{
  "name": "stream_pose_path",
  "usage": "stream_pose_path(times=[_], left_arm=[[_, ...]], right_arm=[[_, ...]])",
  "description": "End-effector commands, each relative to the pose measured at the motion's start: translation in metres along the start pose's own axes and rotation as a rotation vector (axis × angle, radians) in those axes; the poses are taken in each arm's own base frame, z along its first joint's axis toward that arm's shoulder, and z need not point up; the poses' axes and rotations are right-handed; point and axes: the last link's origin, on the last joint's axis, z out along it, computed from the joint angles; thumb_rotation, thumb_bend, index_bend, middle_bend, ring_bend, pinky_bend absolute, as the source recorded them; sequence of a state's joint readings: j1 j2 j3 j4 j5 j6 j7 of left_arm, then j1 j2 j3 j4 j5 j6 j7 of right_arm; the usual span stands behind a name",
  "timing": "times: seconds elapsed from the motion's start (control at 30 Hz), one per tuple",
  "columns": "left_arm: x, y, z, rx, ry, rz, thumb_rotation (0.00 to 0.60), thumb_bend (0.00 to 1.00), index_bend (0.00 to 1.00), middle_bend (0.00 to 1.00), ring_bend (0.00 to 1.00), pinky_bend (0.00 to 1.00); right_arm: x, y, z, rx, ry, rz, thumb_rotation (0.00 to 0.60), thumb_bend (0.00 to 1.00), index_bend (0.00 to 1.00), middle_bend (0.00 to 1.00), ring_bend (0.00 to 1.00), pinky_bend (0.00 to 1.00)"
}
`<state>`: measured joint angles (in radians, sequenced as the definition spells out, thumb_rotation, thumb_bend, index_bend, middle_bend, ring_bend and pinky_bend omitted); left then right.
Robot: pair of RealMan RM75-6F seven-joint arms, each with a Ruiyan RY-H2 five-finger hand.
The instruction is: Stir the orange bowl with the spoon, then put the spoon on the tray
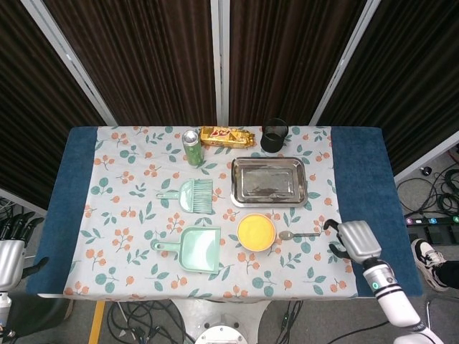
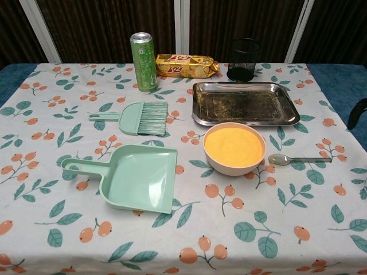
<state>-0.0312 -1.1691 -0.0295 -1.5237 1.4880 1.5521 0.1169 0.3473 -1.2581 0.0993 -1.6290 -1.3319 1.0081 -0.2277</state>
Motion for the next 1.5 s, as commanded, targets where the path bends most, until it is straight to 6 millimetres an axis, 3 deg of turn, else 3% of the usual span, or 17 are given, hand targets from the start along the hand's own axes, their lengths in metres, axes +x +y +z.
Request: stream_pose_path(times=[0.03, 0.2, 0.47, 1.27, 1.5], left_arm=[[-0.001, 0.0, 0.0, 0.001, 0.0, -0.005, 0.6, 0.13, 0.27, 0.24, 0.16, 0.17], [-0.005, -0.001, 0.001, 0.004, -0.013, -0.012, 0.6, 0.13, 0.27, 0.24, 0.16, 0.17], [-0.006, -0.003, 0.002, 0.01, -0.005, -0.015, 0.6, 0.13, 0.27, 0.24, 0.16, 0.17], [-0.01, -0.008, 0.002, 0.023, -0.007, -0.025, 0.6, 0.13, 0.27, 0.24, 0.16, 0.17], [-0.011, -0.01, 0.001, 0.029, -0.003, -0.03, 0.6, 0.13, 0.27, 0.24, 0.16, 0.17]], right_arm=[[-0.011, -0.009, 0.024, 0.003, -0.037, -0.007, 0.6, 0.25, 0.41, 0.93, 0.96, 0.98], [-0.025, -0.018, 0.043, -0.005, -0.069, 0.004, 0.6, 0.25, 0.46, 0.93, 0.96, 0.98], [-0.043, -0.02, 0.056, -0.015, -0.091, 0.007, 0.6, 0.25, 0.49, 0.93, 0.96, 0.98], [-0.051, -0.036, 0.072, 0.005, -0.12, -0.004, 0.6, 0.32, 0.51, 0.93, 0.95, 0.98], [-0.049, -0.035, 0.073, 0.001, -0.115, -0.015, 0.6, 0.33, 0.57, 0.93, 0.95, 0.98]])
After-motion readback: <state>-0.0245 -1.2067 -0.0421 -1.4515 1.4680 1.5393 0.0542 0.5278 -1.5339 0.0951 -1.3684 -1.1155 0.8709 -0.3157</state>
